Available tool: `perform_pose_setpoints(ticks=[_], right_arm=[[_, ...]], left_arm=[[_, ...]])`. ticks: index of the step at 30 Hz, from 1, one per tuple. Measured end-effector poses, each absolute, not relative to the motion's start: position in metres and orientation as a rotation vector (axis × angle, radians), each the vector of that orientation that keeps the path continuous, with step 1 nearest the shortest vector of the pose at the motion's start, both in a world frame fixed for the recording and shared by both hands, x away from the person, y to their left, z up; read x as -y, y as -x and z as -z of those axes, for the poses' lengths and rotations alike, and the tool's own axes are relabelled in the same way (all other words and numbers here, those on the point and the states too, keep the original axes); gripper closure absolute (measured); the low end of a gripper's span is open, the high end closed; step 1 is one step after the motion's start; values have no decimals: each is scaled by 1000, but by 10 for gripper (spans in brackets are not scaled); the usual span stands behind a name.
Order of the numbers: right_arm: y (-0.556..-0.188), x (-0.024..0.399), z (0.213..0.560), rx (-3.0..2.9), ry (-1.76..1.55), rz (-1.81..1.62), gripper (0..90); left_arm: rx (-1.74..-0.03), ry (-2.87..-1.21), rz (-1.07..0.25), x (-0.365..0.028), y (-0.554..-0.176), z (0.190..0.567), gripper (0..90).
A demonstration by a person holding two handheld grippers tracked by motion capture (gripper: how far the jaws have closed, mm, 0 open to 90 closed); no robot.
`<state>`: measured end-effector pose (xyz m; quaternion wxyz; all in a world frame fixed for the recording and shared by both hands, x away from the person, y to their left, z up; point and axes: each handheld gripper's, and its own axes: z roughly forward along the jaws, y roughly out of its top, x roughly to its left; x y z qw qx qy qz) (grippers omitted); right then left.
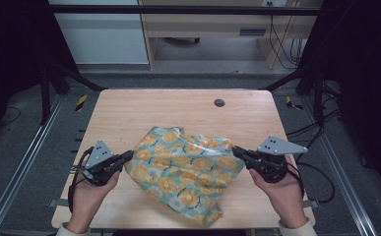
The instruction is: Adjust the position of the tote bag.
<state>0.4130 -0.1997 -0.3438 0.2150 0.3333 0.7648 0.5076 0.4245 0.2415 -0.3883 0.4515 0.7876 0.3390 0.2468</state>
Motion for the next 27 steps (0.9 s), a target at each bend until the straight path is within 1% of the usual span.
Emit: perform_pose_setpoints(ticks=[2,7,16,22,27], right_arm=[[-410,198,346,-2130,-917,-1411,900],[-403,199,350,-2135,-917,-1443,900],[-389,203,355,-2125,-883,-1477,900],[-381,207,377,-2159,-902,-1486,900],[-378,209,397,-2200,-915,-1472,900]], left_arm=[[-827,-1968,-604,-243,-421,392,900],[-827,-1952,-582,-247,-414,396,900],[-808,-1923,-593,-252,-401,399,900],[-793,-1955,-562,-254,-394,409,900],[-786,-2002,-509,-255,-389,422,900]])
